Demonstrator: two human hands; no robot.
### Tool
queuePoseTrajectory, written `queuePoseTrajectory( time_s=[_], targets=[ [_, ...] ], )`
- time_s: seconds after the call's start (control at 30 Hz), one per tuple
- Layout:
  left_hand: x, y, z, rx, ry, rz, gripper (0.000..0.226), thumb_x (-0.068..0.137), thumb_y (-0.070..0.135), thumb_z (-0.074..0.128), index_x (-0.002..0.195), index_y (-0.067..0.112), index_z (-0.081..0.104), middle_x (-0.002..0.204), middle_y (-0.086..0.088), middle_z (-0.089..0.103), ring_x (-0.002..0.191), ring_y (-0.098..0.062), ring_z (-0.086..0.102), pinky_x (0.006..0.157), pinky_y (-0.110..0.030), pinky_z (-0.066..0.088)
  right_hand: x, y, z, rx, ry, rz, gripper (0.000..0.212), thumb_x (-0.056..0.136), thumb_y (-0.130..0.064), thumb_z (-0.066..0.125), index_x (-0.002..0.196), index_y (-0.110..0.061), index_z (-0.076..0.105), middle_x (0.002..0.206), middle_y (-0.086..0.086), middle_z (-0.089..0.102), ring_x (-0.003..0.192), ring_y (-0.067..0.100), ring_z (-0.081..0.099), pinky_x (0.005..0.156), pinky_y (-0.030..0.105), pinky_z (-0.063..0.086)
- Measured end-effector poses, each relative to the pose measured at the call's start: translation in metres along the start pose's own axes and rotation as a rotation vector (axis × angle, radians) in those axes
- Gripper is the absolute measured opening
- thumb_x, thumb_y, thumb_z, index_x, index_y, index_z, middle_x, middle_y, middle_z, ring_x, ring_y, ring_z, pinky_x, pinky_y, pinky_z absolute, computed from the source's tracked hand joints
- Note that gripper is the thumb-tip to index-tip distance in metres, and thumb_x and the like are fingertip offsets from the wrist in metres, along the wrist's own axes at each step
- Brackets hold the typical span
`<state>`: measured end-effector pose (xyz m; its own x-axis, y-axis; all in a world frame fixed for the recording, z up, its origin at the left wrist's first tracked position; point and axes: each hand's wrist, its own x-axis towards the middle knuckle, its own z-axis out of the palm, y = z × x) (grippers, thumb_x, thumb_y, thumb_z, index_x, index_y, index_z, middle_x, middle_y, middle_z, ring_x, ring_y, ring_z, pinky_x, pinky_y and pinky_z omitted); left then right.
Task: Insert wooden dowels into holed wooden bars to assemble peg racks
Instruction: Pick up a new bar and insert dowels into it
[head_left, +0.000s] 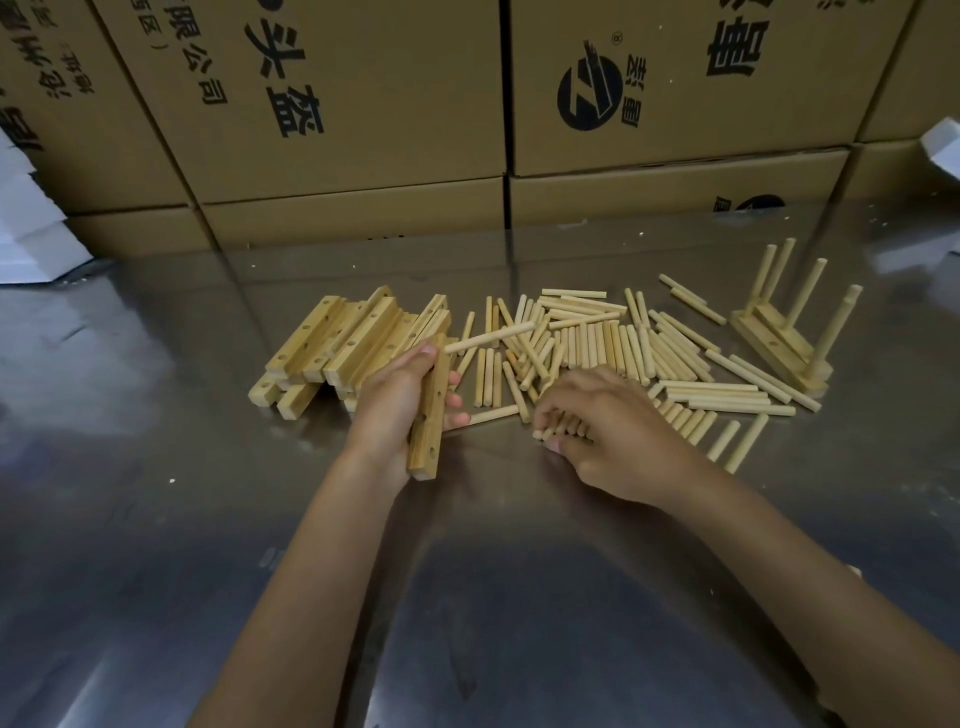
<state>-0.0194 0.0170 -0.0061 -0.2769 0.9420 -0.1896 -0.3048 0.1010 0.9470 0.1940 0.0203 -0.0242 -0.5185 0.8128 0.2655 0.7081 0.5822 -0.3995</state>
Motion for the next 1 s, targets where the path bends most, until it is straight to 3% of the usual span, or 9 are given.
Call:
queuePoseTrajectory(
  time_s=[0.37,0.43,0.5,0.57,0.63,0.73,0.83,0.9,1.0],
  targets=[
    [-0.010,0.003,0.009,-0.077,-0.006,-0.123,0.028,0.102,0.023,0.056,0.123,0.006,0.063,0.072,-0.007,0.069,0.051,-0.012,0.062,0.044,-0.023,0.052,0.003,0.001,0.004,0.000,-0.006,-0.147,0.017,0.089,-0.006,0.062,0.086,-0.023,0.060,0.095,-0.008,0.056,0.095,0.012,0.046,0.086,0.033,0.043],
    [-0.012,0.004,0.010,-0.094,-0.018,-0.166,0.033,0.102,0.025,0.055,0.121,-0.001,0.063,0.076,-0.008,0.067,0.053,-0.012,0.062,0.045,-0.023,0.053,0.004,-0.001,0.002,-0.022,0.086,-0.171,0.010,0.094,-0.011,0.058,0.092,-0.021,0.060,0.095,-0.010,0.055,0.093,0.009,0.045,0.085,0.028,0.040],
    [-0.014,0.006,0.009,-0.109,-0.041,-0.196,0.035,0.102,0.025,0.055,0.120,-0.003,0.063,0.081,-0.009,0.066,0.058,-0.013,0.063,0.047,-0.022,0.054,0.005,-0.007,-0.004,-0.023,0.284,-0.153,0.004,0.098,-0.020,0.053,0.097,-0.023,0.056,0.094,-0.011,0.055,0.091,0.008,0.047,0.083,0.027,0.037],
    [-0.016,0.006,0.010,-0.133,-0.066,-0.214,0.034,0.103,0.025,0.054,0.120,-0.003,0.063,0.084,-0.010,0.066,0.063,-0.015,0.063,0.048,-0.023,0.054,0.004,-0.017,-0.013,0.083,0.487,-0.156,0.002,0.101,-0.025,0.048,0.100,-0.025,0.050,0.089,-0.011,0.058,0.085,0.009,0.053,0.082,0.023,0.036],
    [-0.018,0.006,0.013,-0.157,-0.086,-0.223,0.035,0.103,0.024,0.053,0.122,-0.003,0.062,0.084,-0.010,0.066,0.065,-0.015,0.063,0.049,-0.023,0.055,0.001,-0.025,-0.020,0.253,0.560,-0.185,0.004,0.104,-0.025,0.045,0.101,-0.027,0.044,0.077,-0.009,0.058,0.070,0.012,0.057,0.070,0.023,0.043],
    [-0.021,0.004,0.020,-0.161,-0.117,-0.228,0.037,0.104,0.024,0.052,0.128,-0.002,0.060,0.081,-0.009,0.065,0.063,-0.014,0.062,0.049,-0.022,0.055,-0.002,-0.030,-0.022,0.277,0.459,-0.138,0.003,0.104,-0.029,0.046,0.101,-0.030,0.044,0.069,-0.005,0.054,0.054,0.015,0.051,0.045,0.032,0.038],
    [-0.024,0.001,0.026,-0.130,-0.145,-0.198,0.035,0.104,0.024,0.050,0.129,0.001,0.059,0.082,-0.011,0.065,0.063,-0.015,0.064,0.051,-0.024,0.056,-0.003,-0.034,-0.015,0.122,0.321,-0.128,0.004,0.100,-0.027,0.053,0.100,-0.030,0.051,0.078,-0.021,0.053,0.067,0.002,0.055,0.050,0.016,0.034],
    [-0.025,-0.002,0.028,-0.098,-0.153,-0.163,0.029,0.104,0.024,0.051,0.125,0.008,0.063,0.087,-0.013,0.070,0.070,-0.019,0.069,0.064,-0.031,0.062,-0.004,-0.035,-0.011,0.115,0.240,-0.105,0.009,0.095,-0.024,0.056,0.104,-0.028,0.058,0.088,-0.023,0.053,0.076,-0.003,0.056,0.057,0.016,0.043],
    [-0.027,-0.007,0.030,-0.018,-0.154,-0.145,0.028,0.102,0.028,0.055,0.123,0.016,0.068,0.094,-0.008,0.074,0.083,-0.019,0.071,0.085,-0.036,0.059,-0.003,-0.036,-0.008,0.133,0.187,-0.085,0.019,0.091,-0.019,0.061,0.109,-0.024,0.065,0.094,-0.019,0.052,0.083,-0.005,0.054,0.065,0.011,0.042]
  ],
)
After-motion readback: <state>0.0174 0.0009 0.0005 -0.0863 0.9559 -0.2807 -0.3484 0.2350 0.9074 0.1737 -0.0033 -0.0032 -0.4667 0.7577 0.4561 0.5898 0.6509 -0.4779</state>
